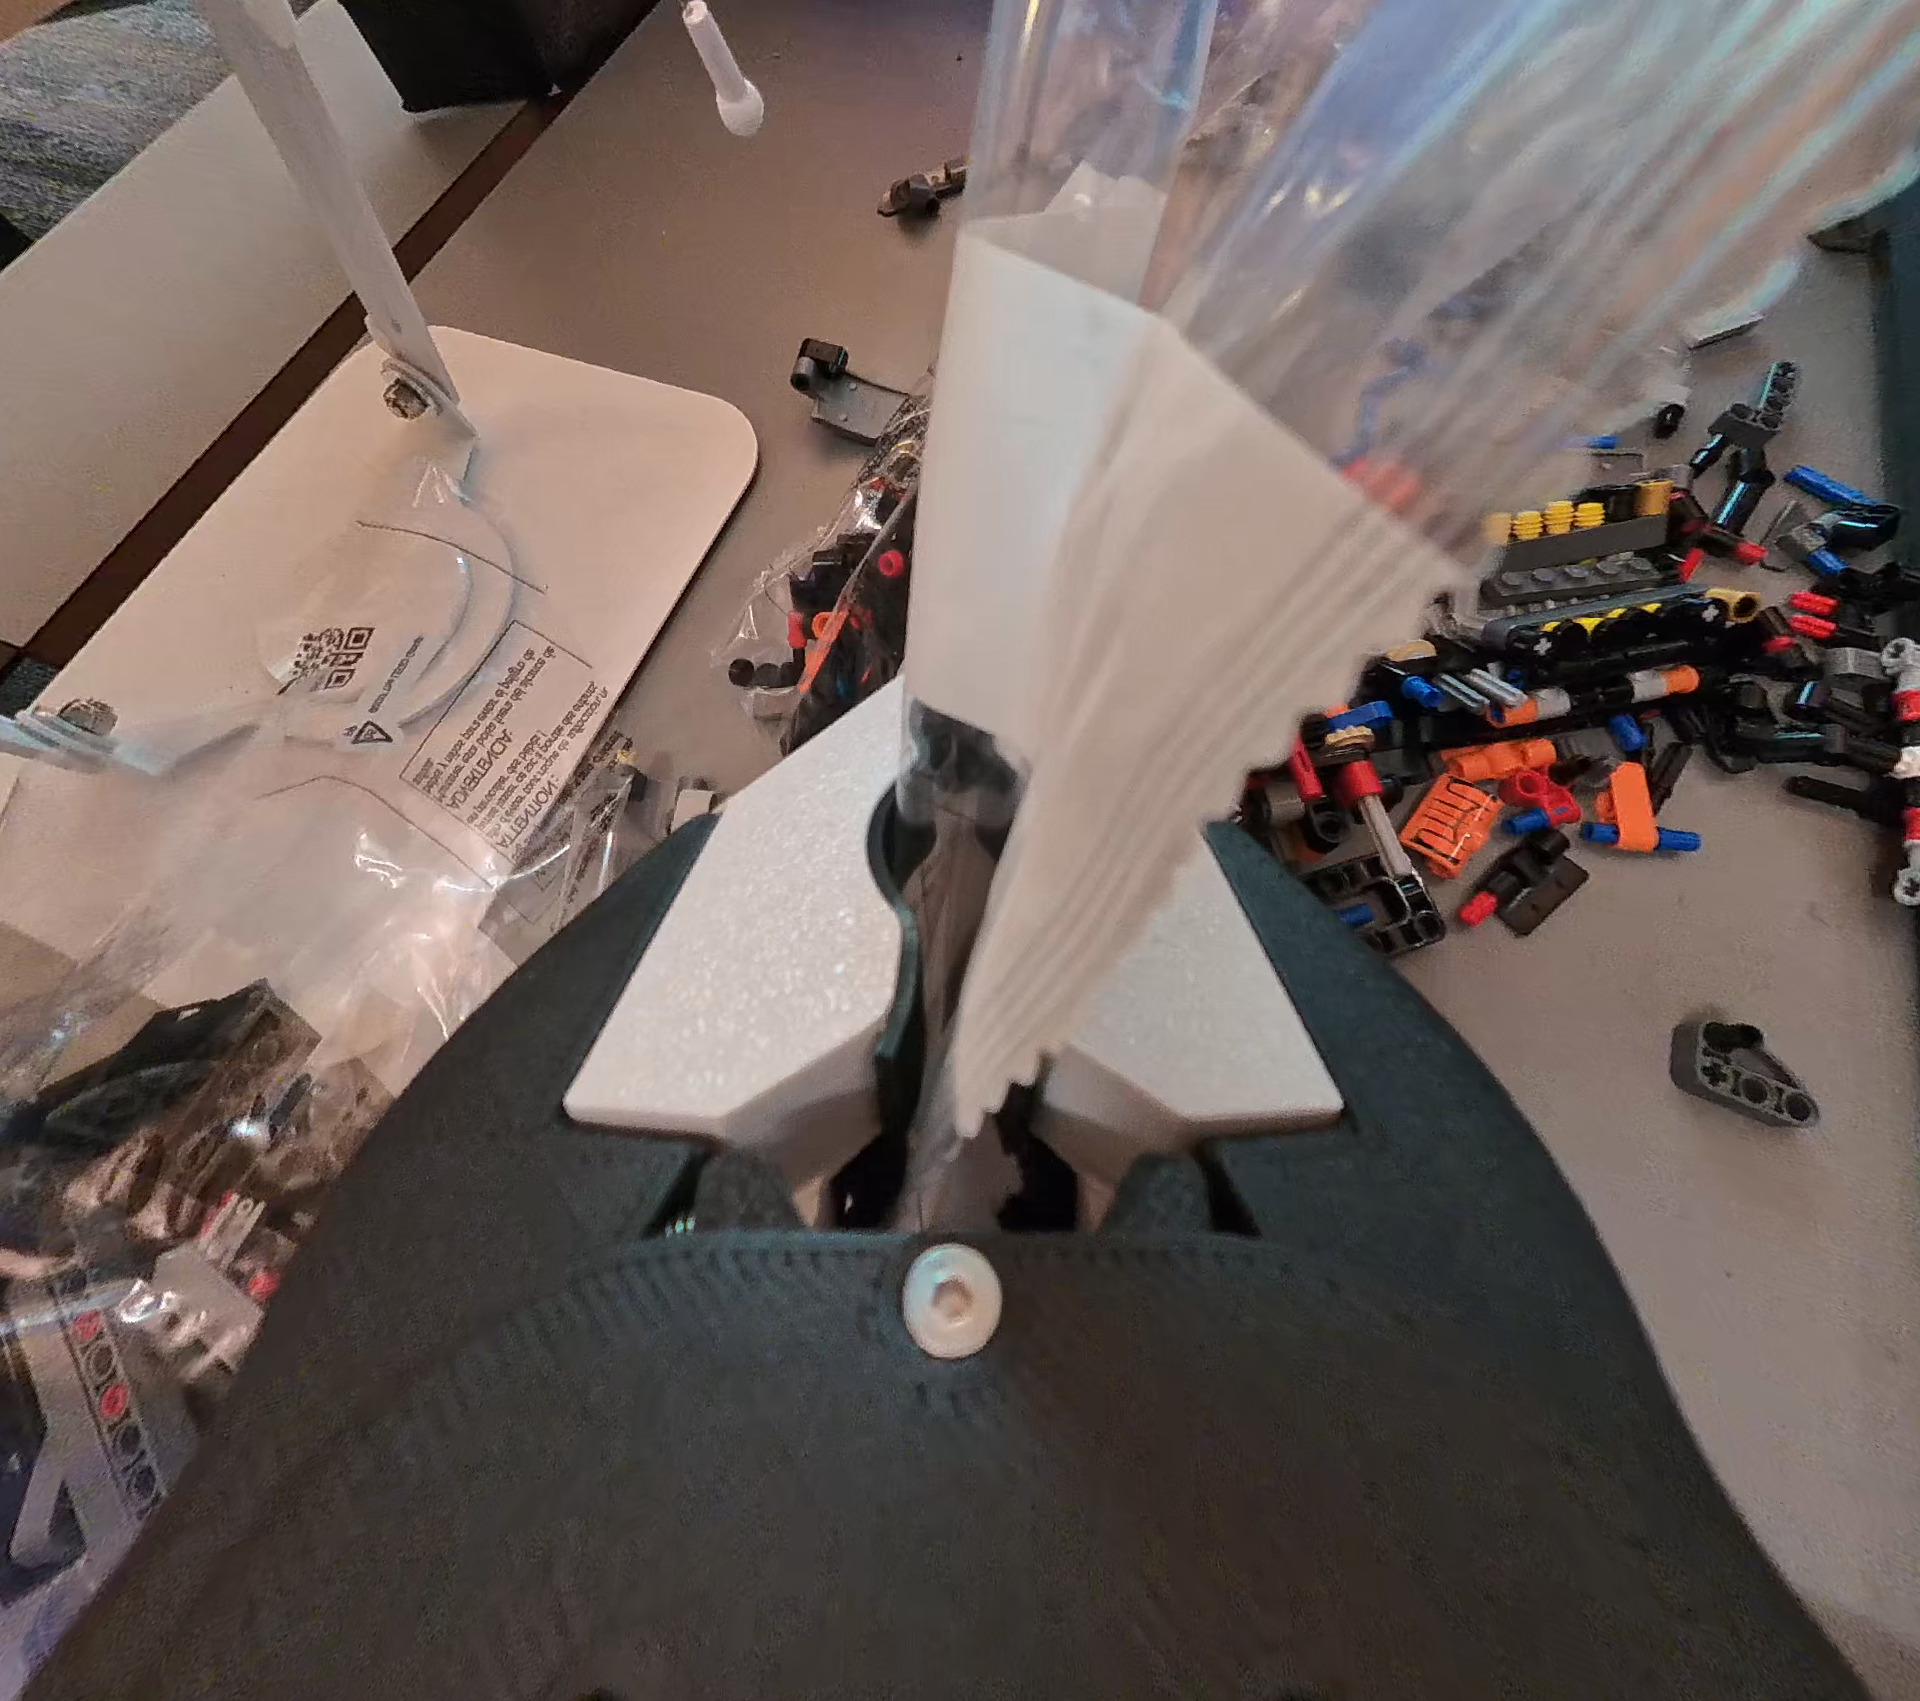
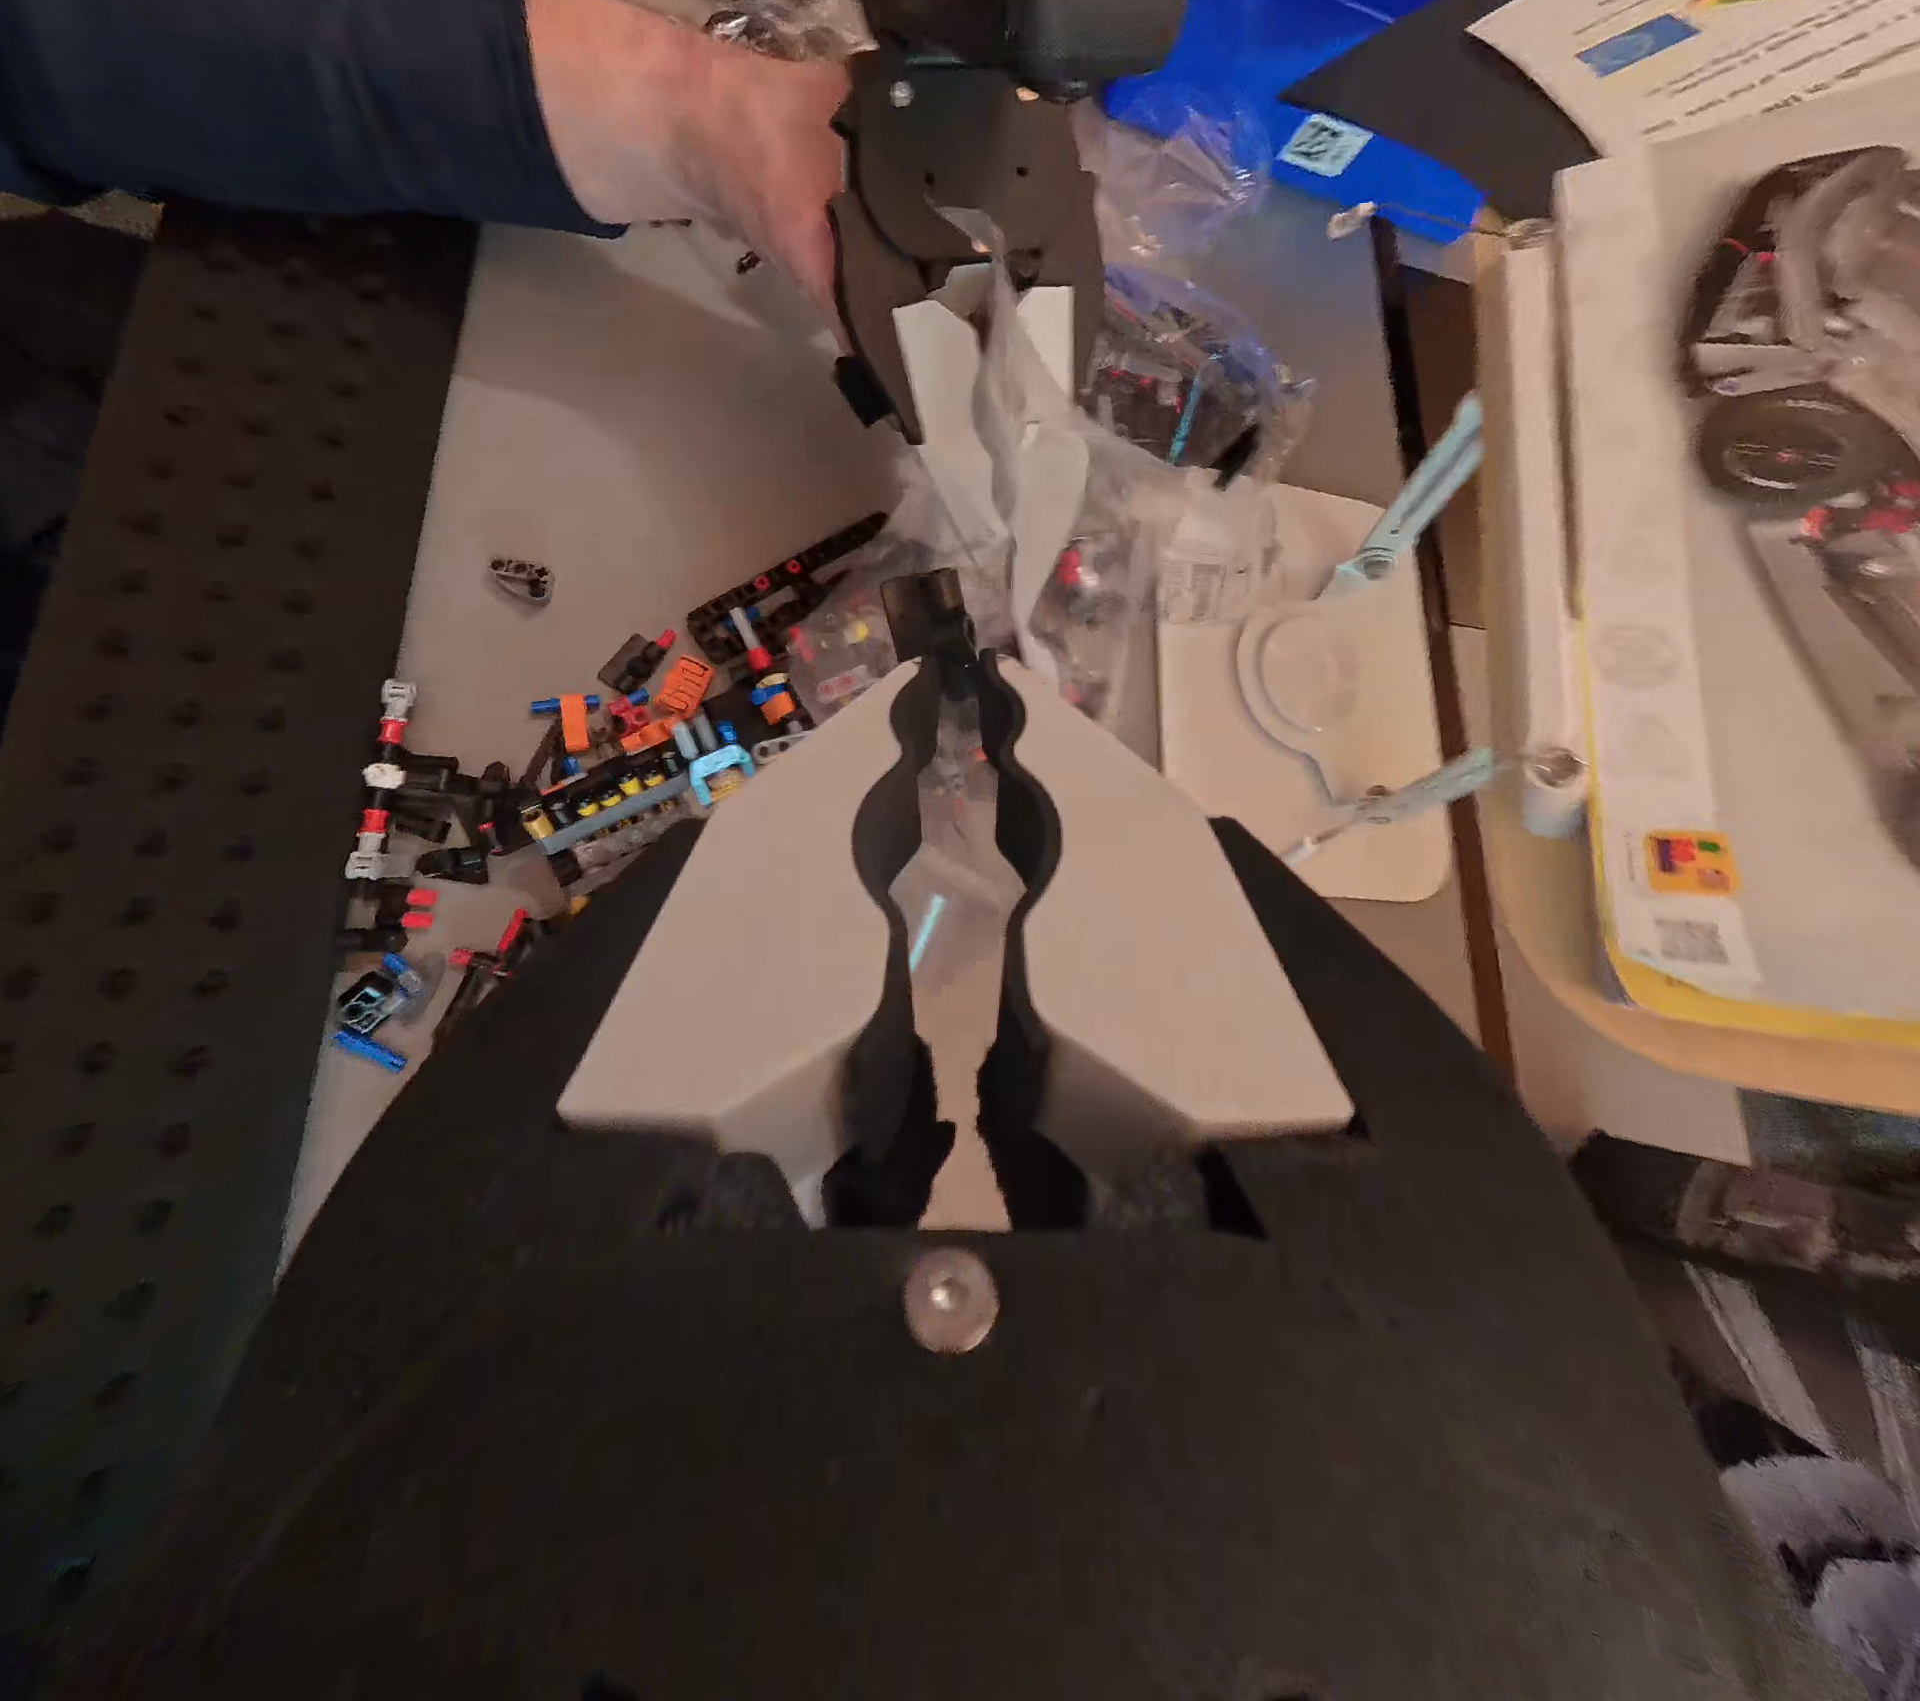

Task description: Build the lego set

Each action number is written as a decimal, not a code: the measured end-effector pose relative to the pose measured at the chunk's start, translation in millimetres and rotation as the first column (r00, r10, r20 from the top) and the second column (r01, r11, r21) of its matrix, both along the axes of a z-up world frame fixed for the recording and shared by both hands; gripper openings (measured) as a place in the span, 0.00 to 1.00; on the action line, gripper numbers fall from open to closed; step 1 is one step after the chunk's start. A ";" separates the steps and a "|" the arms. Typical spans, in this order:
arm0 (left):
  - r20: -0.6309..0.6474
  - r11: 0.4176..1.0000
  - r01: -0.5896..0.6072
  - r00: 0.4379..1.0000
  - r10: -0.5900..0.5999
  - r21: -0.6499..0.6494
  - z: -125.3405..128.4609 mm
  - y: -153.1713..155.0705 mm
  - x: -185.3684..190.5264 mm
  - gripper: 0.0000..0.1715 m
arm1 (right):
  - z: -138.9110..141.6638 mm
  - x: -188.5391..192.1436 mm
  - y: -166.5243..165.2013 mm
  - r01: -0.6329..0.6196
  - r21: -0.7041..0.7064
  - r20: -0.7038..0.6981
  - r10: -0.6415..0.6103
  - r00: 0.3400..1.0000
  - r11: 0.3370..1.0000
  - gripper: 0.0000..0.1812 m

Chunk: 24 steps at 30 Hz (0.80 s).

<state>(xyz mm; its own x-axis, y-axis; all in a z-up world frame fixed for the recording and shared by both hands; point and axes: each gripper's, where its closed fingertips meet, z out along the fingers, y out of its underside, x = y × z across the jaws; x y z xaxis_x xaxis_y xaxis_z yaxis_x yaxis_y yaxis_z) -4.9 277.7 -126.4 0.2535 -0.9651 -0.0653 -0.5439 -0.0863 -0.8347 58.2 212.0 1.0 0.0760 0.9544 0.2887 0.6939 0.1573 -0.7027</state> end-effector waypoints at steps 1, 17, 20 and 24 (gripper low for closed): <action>0.000 1.000 0.000 1.000 0.000 0.000 0.0 0.0 0.0 0.00 | -4.5 -3.5 -1.6 -0.009 -0.013 0.008 0.009 1.000 1.000 0.02; 0.001 1.000 0.000 1.000 0.000 -0.001 0.0 -0.1 -0.9 0.00 | -73.4 -15.6 -95.6 -0.320 -0.206 0.339 0.374 0.863 0.925 0.09; 0.001 1.000 -0.001 1.000 0.001 -0.001 0.0 -0.2 -1.2 0.00 | -118.5 -13.4 -120.5 -0.327 -0.362 0.474 0.474 0.742 0.873 0.10; 0.003 1.000 0.001 1.000 -0.001 -0.001 0.1 -0.3 -1.7 0.00 | -161.5 -13.0 -135.6 -0.315 -0.464 0.547 0.548 0.633 0.828 0.09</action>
<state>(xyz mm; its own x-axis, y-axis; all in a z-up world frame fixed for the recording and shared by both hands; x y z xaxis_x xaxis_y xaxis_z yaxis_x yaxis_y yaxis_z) -6.6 277.4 -126.4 0.2531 -0.9654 -0.0633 -0.5416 -0.0872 -0.8361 45.1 76.4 -160.4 -0.4570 0.8667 -0.2001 0.8864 0.4252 -0.1830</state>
